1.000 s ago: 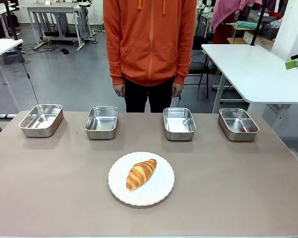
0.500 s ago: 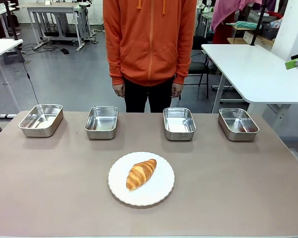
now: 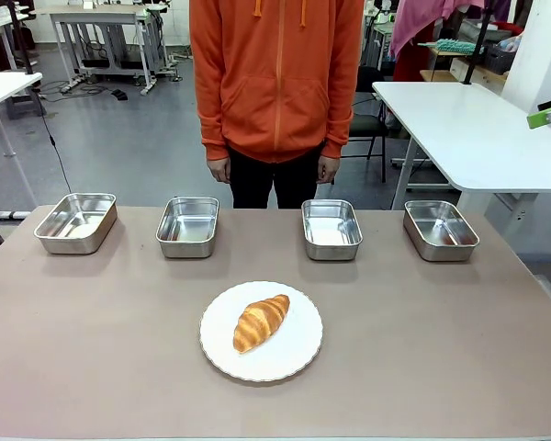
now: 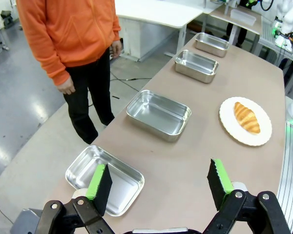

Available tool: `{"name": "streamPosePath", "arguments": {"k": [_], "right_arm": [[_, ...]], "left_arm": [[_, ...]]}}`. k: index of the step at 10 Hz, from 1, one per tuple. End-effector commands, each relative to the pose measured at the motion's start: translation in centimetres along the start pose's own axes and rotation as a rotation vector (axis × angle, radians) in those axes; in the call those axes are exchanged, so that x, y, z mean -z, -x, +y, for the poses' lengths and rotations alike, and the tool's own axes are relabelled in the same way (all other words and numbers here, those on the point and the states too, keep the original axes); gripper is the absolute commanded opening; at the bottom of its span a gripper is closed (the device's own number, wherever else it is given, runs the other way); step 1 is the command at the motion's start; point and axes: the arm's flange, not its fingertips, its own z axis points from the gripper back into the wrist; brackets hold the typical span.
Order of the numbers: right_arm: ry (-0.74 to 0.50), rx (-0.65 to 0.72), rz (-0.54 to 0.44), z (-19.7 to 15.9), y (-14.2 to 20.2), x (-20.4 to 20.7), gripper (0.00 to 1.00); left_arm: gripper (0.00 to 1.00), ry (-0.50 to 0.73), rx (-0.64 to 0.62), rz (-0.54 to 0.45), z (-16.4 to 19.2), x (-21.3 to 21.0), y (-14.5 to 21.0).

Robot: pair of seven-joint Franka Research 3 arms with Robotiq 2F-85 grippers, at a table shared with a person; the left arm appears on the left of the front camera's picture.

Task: Place the bread in the container.
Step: Place the Butter Roll into the Airtight Container indicated by the human.

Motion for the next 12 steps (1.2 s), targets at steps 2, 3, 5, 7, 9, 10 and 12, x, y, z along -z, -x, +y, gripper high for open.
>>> {"name": "streamPosePath", "arguments": {"k": [2,3,5,7,9,10,12], "right_arm": [[-0.004,-0.001,-0.021,0.07,-0.24,0.05,1.00],[-0.004,-0.001,-0.021,0.07,-0.24,0.05,1.00],[-0.004,-0.001,-0.021,0.07,-0.24,0.05,1.00],[-0.004,-0.001,-0.021,0.07,-0.24,0.05,1.00],[-0.004,-0.001,-0.021,0.07,-0.24,0.05,1.00],[-0.004,-0.001,-0.021,0.07,-0.24,0.05,1.00],[-0.004,-0.001,-0.021,0.07,-0.24,0.05,1.00]], "left_arm": [[1.00,-0.001,0.012,-0.007,-0.11,-0.11,-0.13],[1.00,-0.001,0.012,-0.007,-0.11,-0.11,-0.13],[1.00,-0.001,0.012,-0.007,-0.11,-0.11,-0.13],[1.00,-0.001,0.012,-0.007,-0.11,-0.11,-0.13],[1.00,-0.001,0.012,-0.007,-0.11,-0.11,-0.13],[1.00,-0.001,0.012,-0.007,-0.11,-0.11,-0.13],[1.00,-0.001,0.012,-0.007,-0.11,-0.11,-0.13]]}}
